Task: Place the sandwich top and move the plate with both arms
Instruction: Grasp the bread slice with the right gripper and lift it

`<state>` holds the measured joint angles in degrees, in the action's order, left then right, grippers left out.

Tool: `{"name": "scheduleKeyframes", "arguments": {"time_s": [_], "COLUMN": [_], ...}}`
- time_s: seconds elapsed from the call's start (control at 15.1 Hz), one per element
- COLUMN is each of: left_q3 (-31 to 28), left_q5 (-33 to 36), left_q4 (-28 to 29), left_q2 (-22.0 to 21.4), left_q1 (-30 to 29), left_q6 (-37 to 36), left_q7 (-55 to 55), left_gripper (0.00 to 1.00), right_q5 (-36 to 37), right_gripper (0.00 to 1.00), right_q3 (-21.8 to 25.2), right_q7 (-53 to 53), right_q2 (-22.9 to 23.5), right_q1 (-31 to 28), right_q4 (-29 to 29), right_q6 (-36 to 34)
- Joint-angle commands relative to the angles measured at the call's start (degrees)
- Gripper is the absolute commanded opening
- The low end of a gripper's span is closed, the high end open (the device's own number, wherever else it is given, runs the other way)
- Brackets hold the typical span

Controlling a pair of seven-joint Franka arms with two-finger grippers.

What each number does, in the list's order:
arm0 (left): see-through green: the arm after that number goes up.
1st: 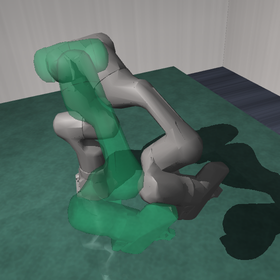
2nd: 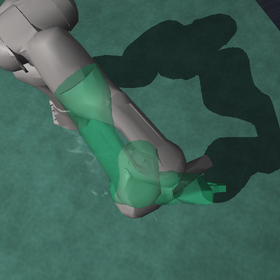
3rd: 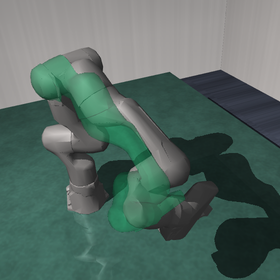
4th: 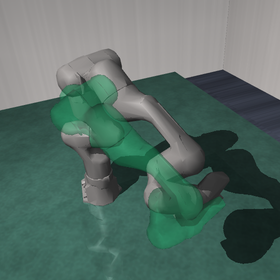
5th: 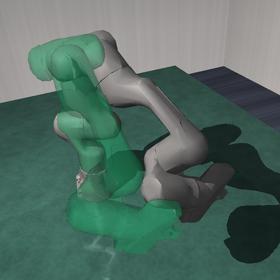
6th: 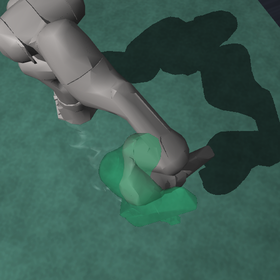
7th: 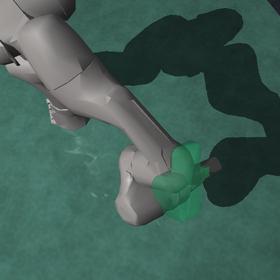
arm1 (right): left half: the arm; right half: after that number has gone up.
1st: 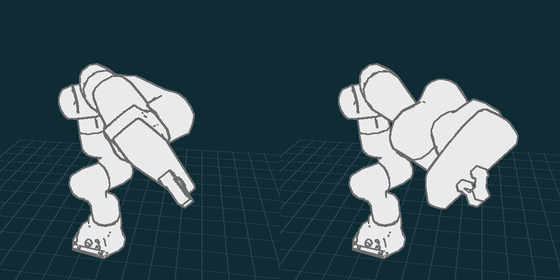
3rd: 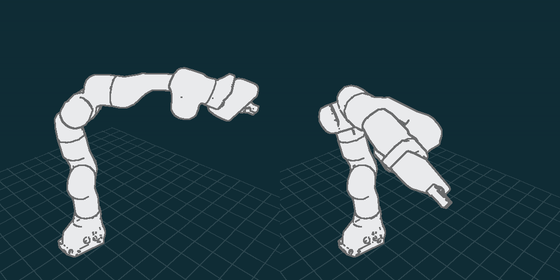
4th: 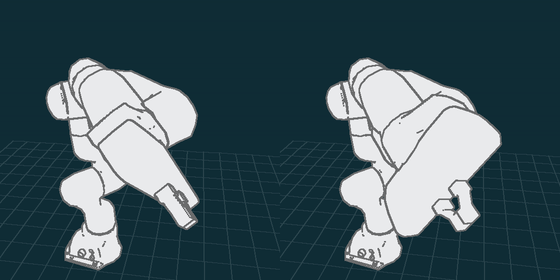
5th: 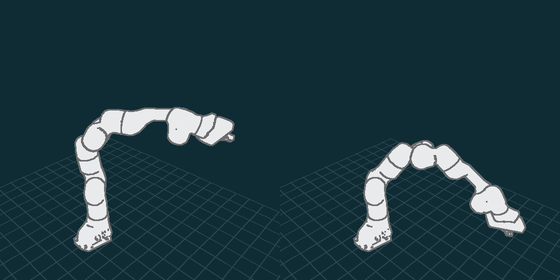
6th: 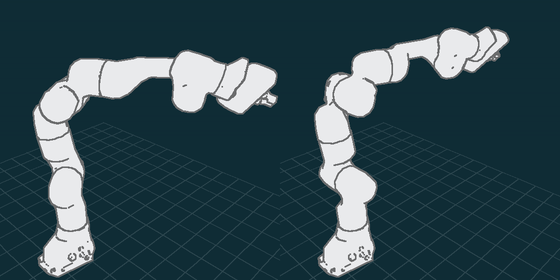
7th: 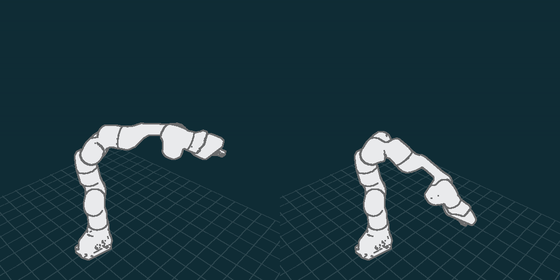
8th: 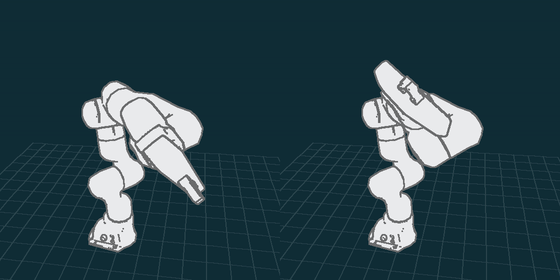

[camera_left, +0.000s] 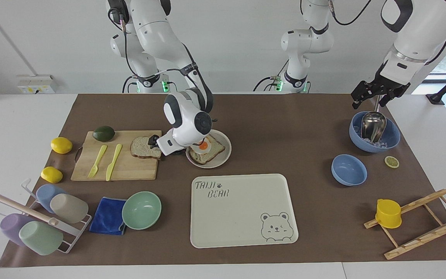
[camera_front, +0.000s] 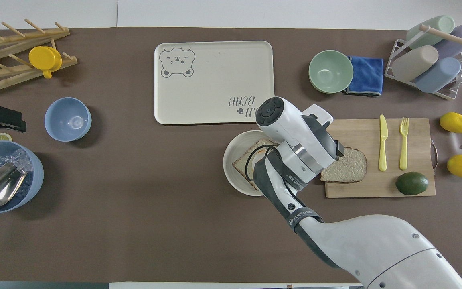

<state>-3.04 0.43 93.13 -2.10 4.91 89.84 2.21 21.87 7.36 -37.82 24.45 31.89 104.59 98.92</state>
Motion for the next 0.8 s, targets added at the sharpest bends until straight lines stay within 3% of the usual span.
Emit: {"name": "scheduleKeyframes", "arguments": {"time_s": [0.0, 0.6, 0.66, 0.73], "left_q3": [-0.2, -0.2, -0.2, -0.1], "left_q5": [0.6, 0.6, 0.6, 0.7], "left_q4": [0.0, 1.2, 0.9, 0.7], "left_q2": [-0.7, -1.2, -1.2, -1.0], "left_q1": [0.5, 0.5, 0.5, 0.5], "left_q6": [-1.2, -0.4, -0.2, 0.2], "left_q7": [0.0, -0.1, -0.1, -0.2], "left_gripper": [1.00, 1.00, 1.00, 1.00], "right_q5": [1.4, 1.4, 1.4, 1.4], "right_gripper": [0.82, 0.55, 0.49, 0.35], "right_q3": [-0.7, -0.6, -0.6, -0.6], "right_q7": [-1.6, -1.6, -1.6, -1.6], "right_q2": [-2.5, -2.8, -2.8, -2.8], "right_q1": [-0.8, -1.5, -1.5, -1.5], "right_q4": [4.4, 5.6, 5.7, 5.7], "right_q6": [2.0, 2.8, 2.9, 2.9]}}
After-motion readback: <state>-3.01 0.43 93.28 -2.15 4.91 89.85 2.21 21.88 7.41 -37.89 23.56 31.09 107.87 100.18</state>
